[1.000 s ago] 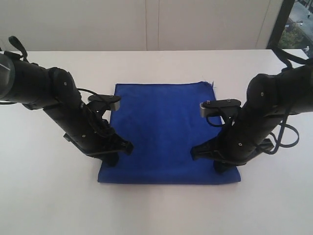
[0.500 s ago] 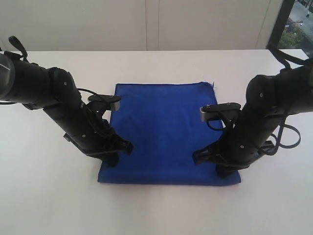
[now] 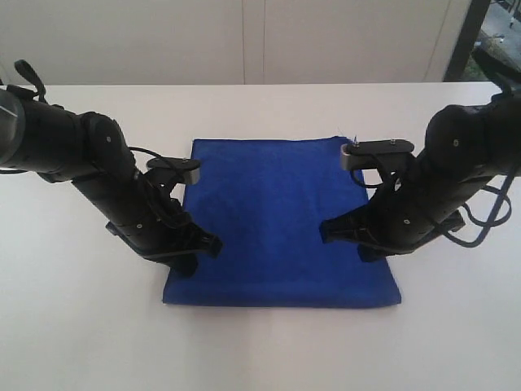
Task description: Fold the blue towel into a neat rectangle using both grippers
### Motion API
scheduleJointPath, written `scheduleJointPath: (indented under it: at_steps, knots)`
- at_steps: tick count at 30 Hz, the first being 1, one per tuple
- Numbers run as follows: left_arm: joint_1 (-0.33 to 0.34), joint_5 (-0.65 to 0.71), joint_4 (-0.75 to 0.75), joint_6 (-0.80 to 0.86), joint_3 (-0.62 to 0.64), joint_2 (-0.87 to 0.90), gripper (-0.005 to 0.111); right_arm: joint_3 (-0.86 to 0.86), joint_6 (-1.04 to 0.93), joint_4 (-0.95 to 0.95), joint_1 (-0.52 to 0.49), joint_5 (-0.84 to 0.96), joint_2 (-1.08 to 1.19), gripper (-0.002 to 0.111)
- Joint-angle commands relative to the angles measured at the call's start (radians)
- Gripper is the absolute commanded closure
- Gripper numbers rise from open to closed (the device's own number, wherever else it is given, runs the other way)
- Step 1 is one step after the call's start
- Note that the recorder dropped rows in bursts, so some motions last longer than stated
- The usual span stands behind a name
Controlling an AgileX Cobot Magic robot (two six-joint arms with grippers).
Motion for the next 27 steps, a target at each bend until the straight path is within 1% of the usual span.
scheduleJointPath:
  at_steps: [1,7,15,22,27]
  knots:
    - [-0.006,0.015,0.002,0.000,0.010,0.032,0.107,0.017,0.005,-0.020,-0.001,-0.008,0.027,0.108]
    - [-0.006,0.013,0.002,0.000,0.010,0.032,0.107,0.026,0.005,-0.073,-0.001,0.054,0.087,0.108]
    - [-0.006,0.013,0.002,0.000,0.008,0.025,0.107,0.026,0.005,-0.076,-0.001,0.053,0.086,0.108]
    - [-0.006,0.013,0.002,0.025,0.008,-0.074,0.107,0.026,0.005,-0.074,-0.001,0.051,0.078,0.108]
    - [-0.006,0.053,0.002,0.025,0.008,-0.115,0.107,0.026,0.005,-0.074,-0.001,0.047,0.078,0.108]
